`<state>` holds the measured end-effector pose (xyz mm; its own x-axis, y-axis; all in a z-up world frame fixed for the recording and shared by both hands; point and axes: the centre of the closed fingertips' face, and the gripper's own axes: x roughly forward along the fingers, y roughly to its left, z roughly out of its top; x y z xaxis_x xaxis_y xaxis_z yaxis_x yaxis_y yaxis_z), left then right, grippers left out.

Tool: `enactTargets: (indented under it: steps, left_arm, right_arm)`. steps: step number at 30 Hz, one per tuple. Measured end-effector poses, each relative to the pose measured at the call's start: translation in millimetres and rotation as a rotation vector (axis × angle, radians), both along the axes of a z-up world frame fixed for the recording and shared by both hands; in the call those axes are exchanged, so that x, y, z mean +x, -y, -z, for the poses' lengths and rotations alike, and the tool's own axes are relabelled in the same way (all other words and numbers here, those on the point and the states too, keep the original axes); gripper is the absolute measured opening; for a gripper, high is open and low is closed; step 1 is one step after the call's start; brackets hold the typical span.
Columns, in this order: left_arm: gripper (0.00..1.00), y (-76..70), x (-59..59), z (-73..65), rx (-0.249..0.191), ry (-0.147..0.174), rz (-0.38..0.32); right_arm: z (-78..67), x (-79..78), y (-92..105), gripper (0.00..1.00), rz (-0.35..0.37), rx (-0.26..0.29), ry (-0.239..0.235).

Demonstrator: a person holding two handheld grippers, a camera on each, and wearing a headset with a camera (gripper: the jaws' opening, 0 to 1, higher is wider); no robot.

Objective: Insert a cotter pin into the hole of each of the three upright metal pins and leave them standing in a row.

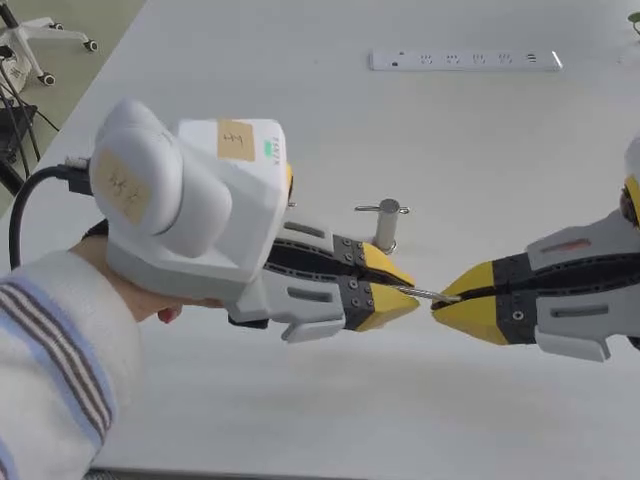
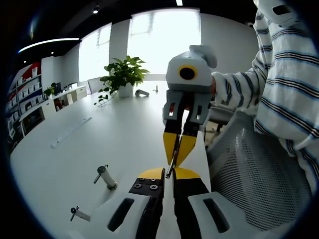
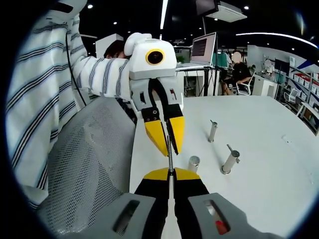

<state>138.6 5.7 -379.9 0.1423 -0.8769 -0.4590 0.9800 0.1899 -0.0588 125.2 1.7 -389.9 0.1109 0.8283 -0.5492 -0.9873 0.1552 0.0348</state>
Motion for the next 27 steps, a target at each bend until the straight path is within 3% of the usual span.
enactTargets:
  steps: [7, 10, 14, 18, 21, 27]
  left_arm:
    - [0.19, -7.6, 15.5, 7.1, 0.024, 0.022, -0.066]
    - [0.22, -13.4, 25.0, 18.7, 0.073, 0.019, -0.110]
    - [0.29, -15.7, 30.7, 29.9, 0.123, 0.036, -0.115]
    - [0.25, -13.2, 33.2, 33.4, 0.135, 0.033, -0.112]
    - [0.25, -11.9, 35.5, 36.5, 0.151, 0.035, -0.112]
    - [0.21, -9.4, 37.7, 40.6, 0.163, 0.024, -0.115]
  right_arm:
    - [8.4, 13.1, 9.2, 0.00, 0.038, -0.039, 0.022]
    - [15.6, 18.9, 14.0, 0.00, 0.054, -0.063, 0.026]
    - [27.9, 26.9, 21.8, 0.00, 0.085, -0.108, 0.023]
    - [36.3, 31.9, 25.7, 0.00, 0.092, -0.129, 0.022]
    - [43.9, 35.9, 30.5, 0.00, 0.088, -0.181, 0.035]
    - [53.4, 39.2, 32.7, 0.00, 0.072, -0.204, 0.036]
